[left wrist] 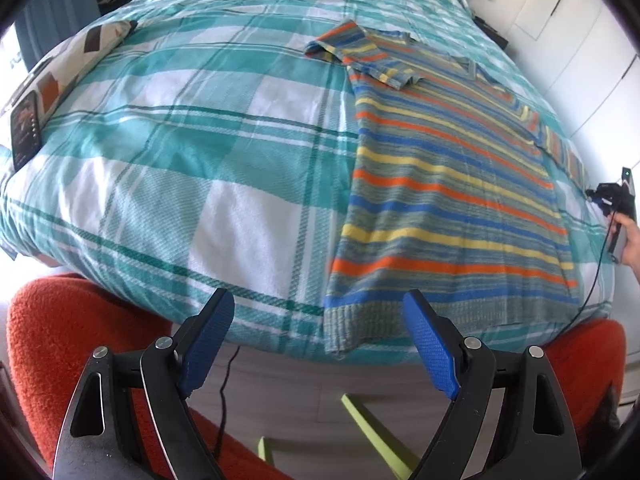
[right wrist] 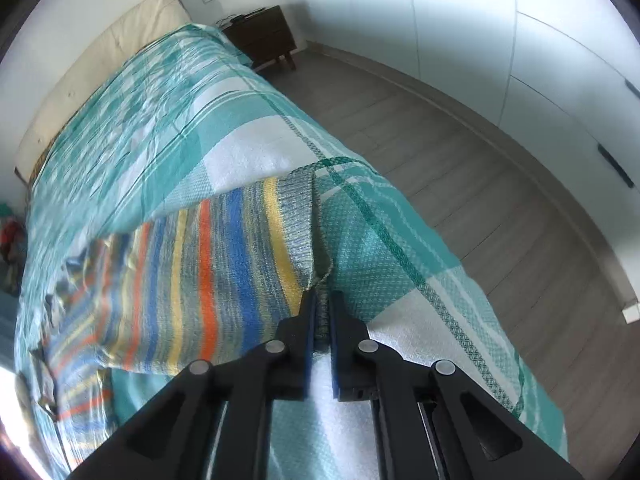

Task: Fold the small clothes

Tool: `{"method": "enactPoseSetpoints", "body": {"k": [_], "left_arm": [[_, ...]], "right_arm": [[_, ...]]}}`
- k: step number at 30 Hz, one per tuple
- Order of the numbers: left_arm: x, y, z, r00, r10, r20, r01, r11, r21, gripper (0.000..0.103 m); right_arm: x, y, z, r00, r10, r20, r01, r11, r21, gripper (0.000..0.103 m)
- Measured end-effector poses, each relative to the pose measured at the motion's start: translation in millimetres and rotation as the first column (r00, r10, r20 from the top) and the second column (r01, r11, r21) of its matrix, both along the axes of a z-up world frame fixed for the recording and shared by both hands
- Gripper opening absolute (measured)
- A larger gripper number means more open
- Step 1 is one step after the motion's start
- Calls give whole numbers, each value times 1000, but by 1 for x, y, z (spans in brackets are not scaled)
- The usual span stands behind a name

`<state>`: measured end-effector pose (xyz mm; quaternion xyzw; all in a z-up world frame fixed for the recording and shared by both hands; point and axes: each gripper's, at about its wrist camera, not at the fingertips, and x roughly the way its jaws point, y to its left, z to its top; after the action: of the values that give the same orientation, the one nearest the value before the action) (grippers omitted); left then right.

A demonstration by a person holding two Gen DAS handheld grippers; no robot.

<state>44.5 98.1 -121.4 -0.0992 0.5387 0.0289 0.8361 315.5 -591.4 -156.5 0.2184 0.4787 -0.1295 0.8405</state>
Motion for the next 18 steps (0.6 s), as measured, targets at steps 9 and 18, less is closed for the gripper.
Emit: {"method": "enactPoseSetpoints", "body": {"k": [9, 18], "left_arm": [[6, 5, -1, 1000, 26, 8, -26, 1000, -17, 87], [44, -58, -9, 979, -197, 50, 194, 979, 64, 90]], "right_arm": [[-49, 18, 39, 996, 88, 2, -87, 988, -127, 27], [-158, 200, 42, 824, 566, 30, -566, 824, -1, 43]]}}
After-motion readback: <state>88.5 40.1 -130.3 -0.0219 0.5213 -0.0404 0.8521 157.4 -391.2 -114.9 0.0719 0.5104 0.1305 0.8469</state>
